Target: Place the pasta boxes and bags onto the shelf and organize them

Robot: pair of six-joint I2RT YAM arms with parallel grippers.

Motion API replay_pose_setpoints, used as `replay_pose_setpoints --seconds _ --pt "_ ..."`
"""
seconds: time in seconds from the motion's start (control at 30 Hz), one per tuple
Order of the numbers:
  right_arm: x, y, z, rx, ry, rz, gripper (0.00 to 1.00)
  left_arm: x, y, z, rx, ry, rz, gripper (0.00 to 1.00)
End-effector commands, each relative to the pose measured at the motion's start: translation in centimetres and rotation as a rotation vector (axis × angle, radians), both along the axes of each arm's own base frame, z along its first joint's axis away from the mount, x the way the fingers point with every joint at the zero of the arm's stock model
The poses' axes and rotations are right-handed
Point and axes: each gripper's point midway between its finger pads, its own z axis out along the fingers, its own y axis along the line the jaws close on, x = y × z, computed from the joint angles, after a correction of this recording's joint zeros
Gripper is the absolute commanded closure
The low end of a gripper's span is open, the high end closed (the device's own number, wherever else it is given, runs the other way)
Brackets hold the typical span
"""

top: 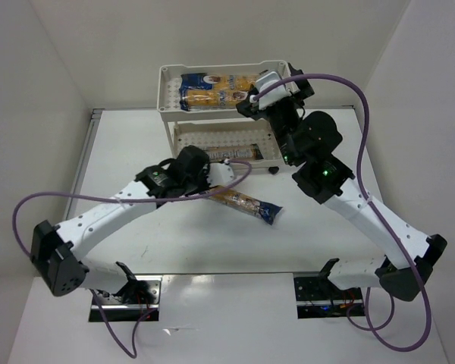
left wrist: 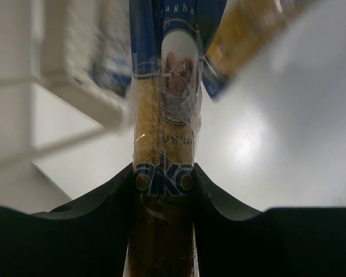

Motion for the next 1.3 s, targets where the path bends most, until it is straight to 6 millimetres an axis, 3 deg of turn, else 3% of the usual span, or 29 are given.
replay_pose_setpoints --seconds 0.0,0.07,0.17,0.23,0.3,0.33,0.4,0.43,0.6,0.63,0.7,0.73,0.93,1.0,1.07,1.13,1.2,1.27 --pt "-0.8 -1.7 1.5 0.038 -0.074 -0.027 0.03 5.4 -6.3 10.9 -0.181 -0.461 0.036 1.00" --pt "-1.0 -2.6 1.3 0.038 -0.074 -0.041 0.01 5.7 -7.7 10.9 -0.106 -0.538 0.004 1.00" --pt "-0.8 -3.8 0.6 0.025 -0.077 -0.057 0.01 7.2 -9.8 12.5 -0.183 -0.662 0.011 1.00" --pt "-1.2 -5.0 1.0 0.032 -0.091 -0.072 0.01 7.9 -10.4 12.6 -0.179 -0.725 -0.006 1.00" --pt "-1.3 -4.9 0.4 0.021 -0.085 -0.063 0.01 8.3 -11.7 12.4 -0.191 -0.796 -0.067 1.00" --pt "-1.5 -5.4 0.8 0.026 -0.097 -0.066 0.01 9.2 -11.7 11.7 -0.186 -0.789 -0.071 1.00" --pt "-1.6 -5.3 0.4 0.017 -0.093 -0.056 0.01 10.4 -12.1 12.8 -0.230 -0.794 -0.077 1.00" --pt "-1.5 -5.4 0.4 0.013 -0.097 -0.056 0.01 11.7 -11.6 11.9 -0.209 -0.770 -0.080 1.00" --pt "-1.7 -5.7 -0.4 -0.004 -0.116 -0.055 0.00 12.7 -12.0 10.7 -0.182 -0.786 -0.291 1.00" --pt "-1.4 -5.9 -1.0 -0.013 -0.105 -0.063 0.00 13.0 -12.5 9.6 -0.163 -0.774 -0.337 1.00" --pt "-1.3 -5.7 -1.5 -0.020 -0.097 -0.063 0.00 14.8 -12.2 10.3 -0.167 -0.802 -0.308 1.00" --pt "-1.3 -5.7 -1.5 -0.020 -0.097 -0.063 0.00 15.7 -12.6 9.4 -0.161 -0.787 -0.312 1.00" --pt "-1.2 -5.1 -2.9 -0.044 -0.086 -0.038 0.00 16.4 -14.2 7.1 -0.144 -0.733 -0.401 1.00" --pt "-1.2 -5.2 -2.7 -0.037 -0.094 -0.038 0.00 17.3 -14.5 7.6 -0.154 -0.749 -0.399 1.00" --pt "-1.2 -5.2 -2.7 -0.037 -0.094 -0.038 0.00 18.7 -14.4 6.5 -0.140 -0.727 -0.371 1.00" --pt "-1.2 -5.1 -2.9 -0.035 -0.085 -0.035 0.00 19.8 -14.1 7.3 -0.156 -0.736 -0.334 0.99" --pt "-1.1 -5.1 -3.2 -0.041 -0.077 -0.034 0.00 20.4 -13.6 6.8 -0.148 -0.737 -0.317 0.96" --pt "-1.0 -5.0 -3.5 -0.041 -0.065 -0.031 0.00 20.4 -13.6 6.9 -0.136 -0.743 -0.325 0.83"
